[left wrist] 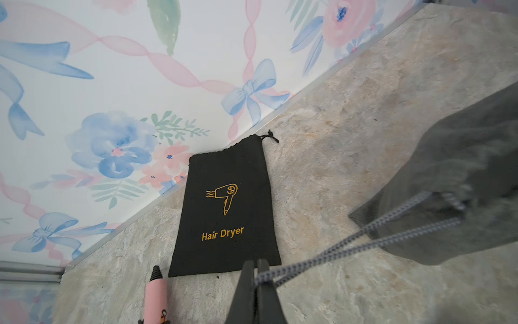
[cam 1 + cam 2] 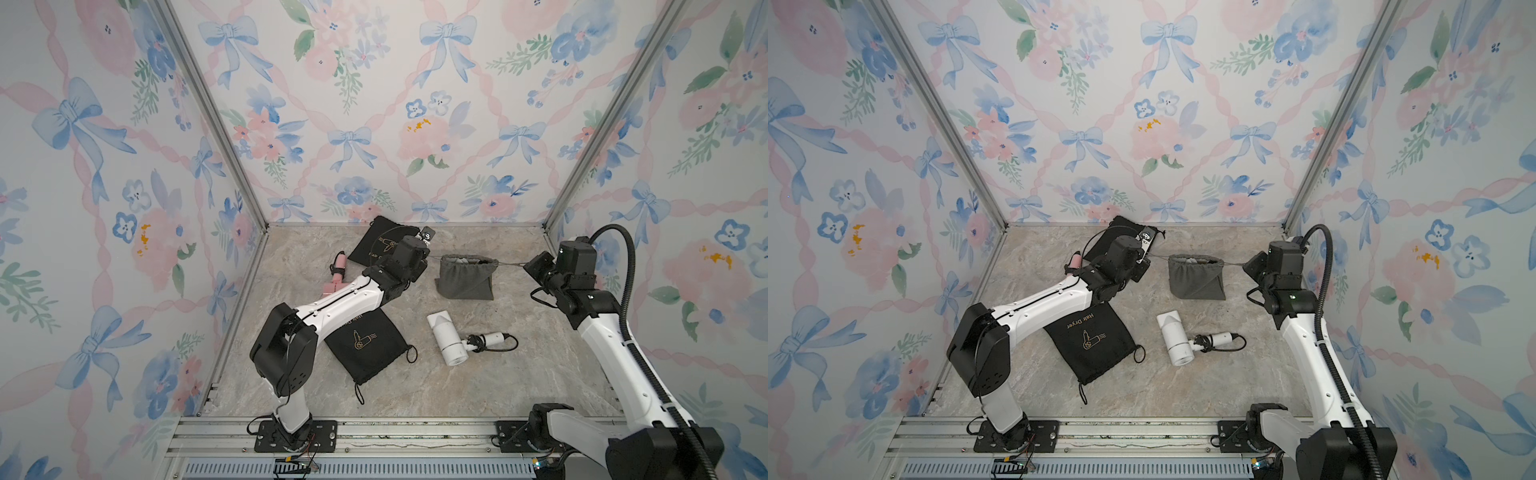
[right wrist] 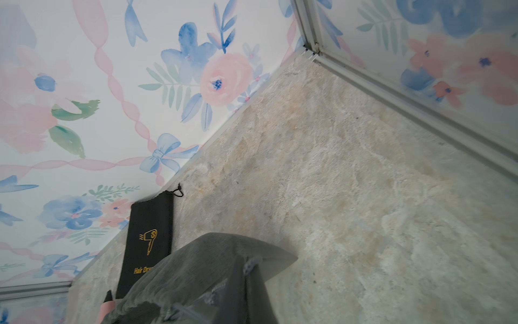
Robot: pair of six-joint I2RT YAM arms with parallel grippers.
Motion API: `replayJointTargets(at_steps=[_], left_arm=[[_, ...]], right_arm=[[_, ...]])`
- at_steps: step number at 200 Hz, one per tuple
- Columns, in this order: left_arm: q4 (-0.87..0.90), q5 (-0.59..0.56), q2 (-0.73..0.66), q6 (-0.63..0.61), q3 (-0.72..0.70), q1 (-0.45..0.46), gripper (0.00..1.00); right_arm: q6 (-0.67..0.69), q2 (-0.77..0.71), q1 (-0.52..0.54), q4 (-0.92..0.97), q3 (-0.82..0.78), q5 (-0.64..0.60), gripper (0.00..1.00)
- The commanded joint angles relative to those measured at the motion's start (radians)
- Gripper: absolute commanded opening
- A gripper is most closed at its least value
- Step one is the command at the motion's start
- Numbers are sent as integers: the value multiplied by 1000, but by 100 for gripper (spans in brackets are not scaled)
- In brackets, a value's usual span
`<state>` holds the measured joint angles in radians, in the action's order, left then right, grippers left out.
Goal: Pack away hair dryers
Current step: Pull the drawstrings on both sides of the drawstring bag.
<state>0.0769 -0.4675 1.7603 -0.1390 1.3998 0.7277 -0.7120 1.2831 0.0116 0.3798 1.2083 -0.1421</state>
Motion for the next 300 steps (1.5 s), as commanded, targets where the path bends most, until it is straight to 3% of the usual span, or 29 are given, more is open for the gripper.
replayJointTargets(at_steps=[1, 211, 300], left_arm=[[33, -91, -40, -1, -14, -40, 0], [32, -36, -83, 61, -57, -203, 0], [50, 90, 87, 89, 303, -178, 0]], right_arm=[[74, 29, -34, 26, 40, -128, 0], [128, 193, -131, 6, 150, -174, 0], [133, 325, -143, 11, 419, -122, 0]])
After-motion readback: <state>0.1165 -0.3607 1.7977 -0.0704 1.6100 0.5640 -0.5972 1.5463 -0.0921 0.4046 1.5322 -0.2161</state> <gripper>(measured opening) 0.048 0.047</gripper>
